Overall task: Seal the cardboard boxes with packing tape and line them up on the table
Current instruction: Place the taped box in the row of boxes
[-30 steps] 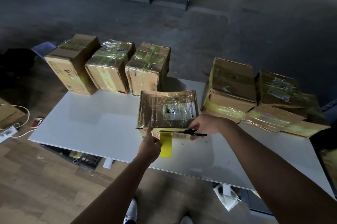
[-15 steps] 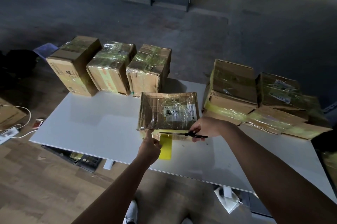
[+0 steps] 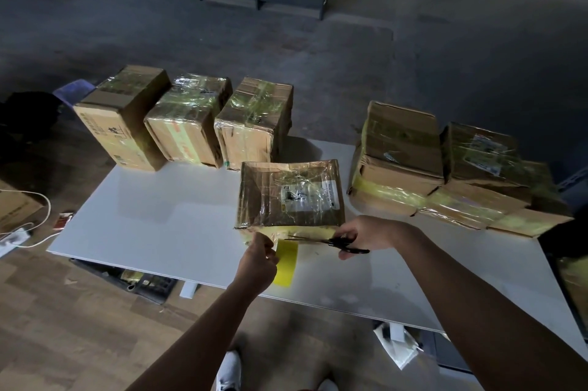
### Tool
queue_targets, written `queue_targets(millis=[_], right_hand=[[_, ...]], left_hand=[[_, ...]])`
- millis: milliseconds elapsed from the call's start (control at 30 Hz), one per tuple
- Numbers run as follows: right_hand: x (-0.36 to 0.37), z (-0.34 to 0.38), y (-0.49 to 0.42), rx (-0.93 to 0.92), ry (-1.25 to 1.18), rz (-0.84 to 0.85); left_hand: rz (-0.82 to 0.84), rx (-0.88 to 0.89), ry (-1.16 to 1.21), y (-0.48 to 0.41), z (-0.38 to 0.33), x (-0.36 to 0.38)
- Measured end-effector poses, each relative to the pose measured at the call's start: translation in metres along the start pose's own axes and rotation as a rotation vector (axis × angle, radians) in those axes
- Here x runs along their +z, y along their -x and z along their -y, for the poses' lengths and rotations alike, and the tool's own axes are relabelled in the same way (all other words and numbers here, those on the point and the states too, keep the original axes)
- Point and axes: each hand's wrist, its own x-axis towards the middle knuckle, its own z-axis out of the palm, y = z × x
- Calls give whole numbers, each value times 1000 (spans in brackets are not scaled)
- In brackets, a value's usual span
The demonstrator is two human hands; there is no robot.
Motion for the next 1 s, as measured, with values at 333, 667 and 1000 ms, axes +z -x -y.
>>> queue_targets(millis=[333, 667, 1000], right_hand=[[23, -63, 39, 166, -167, -135], [81, -144, 58, 530, -23, -420], [92, -124, 28, 503, -151, -471]], left_hand=[[173, -92, 219, -1, -26, 51], [321, -255, 526, -11, -60, 138], [228, -373, 468, -23, -56, 142]])
